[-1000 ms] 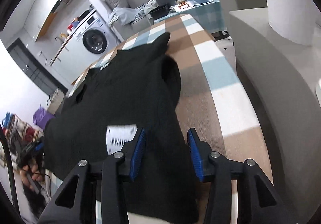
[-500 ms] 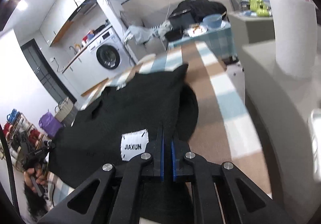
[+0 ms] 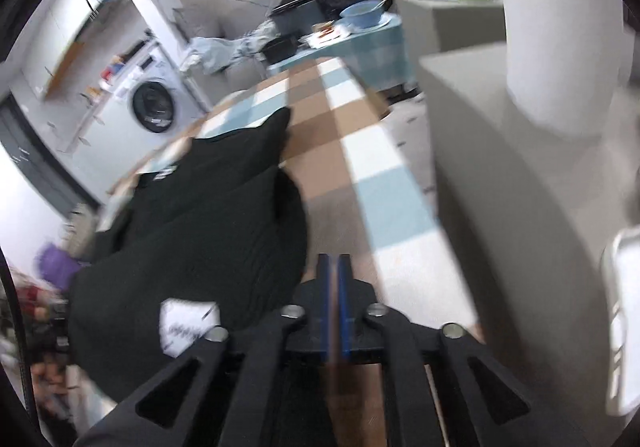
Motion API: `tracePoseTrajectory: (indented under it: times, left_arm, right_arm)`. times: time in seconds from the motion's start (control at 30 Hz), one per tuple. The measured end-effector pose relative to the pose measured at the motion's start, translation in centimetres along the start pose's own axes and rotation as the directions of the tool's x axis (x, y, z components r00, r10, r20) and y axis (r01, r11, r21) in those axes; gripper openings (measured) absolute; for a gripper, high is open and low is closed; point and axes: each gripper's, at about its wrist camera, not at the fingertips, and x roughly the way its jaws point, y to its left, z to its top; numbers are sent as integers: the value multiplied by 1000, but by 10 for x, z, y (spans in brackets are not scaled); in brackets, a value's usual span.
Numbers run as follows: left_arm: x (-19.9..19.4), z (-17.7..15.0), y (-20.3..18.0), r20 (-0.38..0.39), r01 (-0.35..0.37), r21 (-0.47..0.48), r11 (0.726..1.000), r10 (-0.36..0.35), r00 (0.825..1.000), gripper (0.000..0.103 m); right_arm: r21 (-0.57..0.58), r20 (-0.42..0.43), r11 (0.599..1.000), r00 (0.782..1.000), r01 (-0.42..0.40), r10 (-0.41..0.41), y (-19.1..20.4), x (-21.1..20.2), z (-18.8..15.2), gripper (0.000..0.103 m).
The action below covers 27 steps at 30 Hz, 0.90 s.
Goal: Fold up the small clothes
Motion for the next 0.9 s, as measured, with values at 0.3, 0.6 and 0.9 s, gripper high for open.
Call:
tracePoseTrajectory:
  times: [0.3,0.6,0.9]
  left_arm:
    - [4,6,-9,9,18,-28,999,-18,1000,55]
    - [20,10,-19,7,18,-4,1000,-18,1000,13]
    - [2,17,-22,63,49,0,999,-49,997,6]
  right_arm:
    - [-11,6,993,993,-120,120,18,1,6,34]
    - [-158,0,985,998,-62,63,53,20,11,12]
    - [-260,127,964,988,-47,82,76,-5,26,3]
